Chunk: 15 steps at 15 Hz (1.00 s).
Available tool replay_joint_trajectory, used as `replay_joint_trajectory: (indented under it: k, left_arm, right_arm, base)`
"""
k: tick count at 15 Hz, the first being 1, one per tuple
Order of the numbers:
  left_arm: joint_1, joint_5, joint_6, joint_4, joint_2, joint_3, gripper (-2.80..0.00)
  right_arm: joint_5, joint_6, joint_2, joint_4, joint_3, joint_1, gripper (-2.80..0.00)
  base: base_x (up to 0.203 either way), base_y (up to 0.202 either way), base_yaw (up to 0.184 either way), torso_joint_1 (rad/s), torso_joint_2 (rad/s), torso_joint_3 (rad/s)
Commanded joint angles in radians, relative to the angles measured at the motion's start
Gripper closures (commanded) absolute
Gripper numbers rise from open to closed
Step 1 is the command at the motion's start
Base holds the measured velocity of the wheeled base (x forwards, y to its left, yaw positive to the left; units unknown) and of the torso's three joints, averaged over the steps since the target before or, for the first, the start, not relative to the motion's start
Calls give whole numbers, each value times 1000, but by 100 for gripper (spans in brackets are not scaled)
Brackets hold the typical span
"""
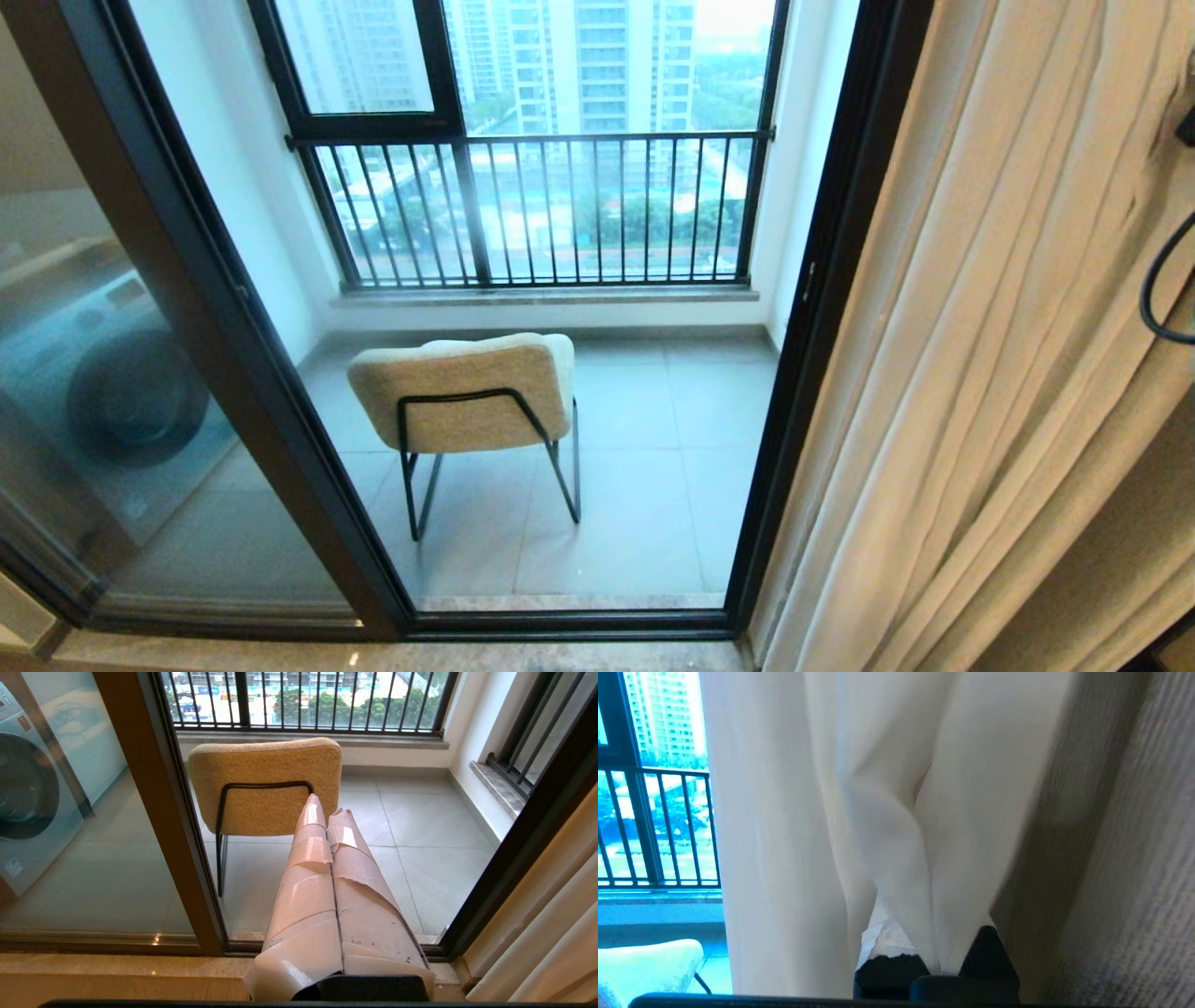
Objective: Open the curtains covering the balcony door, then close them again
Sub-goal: Pull the inner curtains open on both sides
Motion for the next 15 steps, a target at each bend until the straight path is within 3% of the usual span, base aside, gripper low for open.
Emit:
replay_joint_trajectory:
  k: [1, 7, 8, 15]
  left_arm:
    - [0, 0, 0, -1, 0, 0, 0]
    - [0, 0, 0, -1, 0, 0, 0]
    - [0, 0, 0, -1, 0, 0, 0]
    - [0, 0, 0, -1, 0, 0, 0]
  right_arm:
    - [3, 0, 15, -14, 0, 3, 0]
    - [3, 0, 20, -15, 2, 3, 0]
    - [3, 0, 20, -17, 2, 3, -280]
    - [4, 0, -30, -38, 84, 5, -280]
  base:
    - [0, 0, 0, 0, 0, 0]
    - [0, 0, 0, 0, 0, 0]
    - [0, 0, 0, 0, 0, 0]
    - [0, 0, 0, 0, 0, 0]
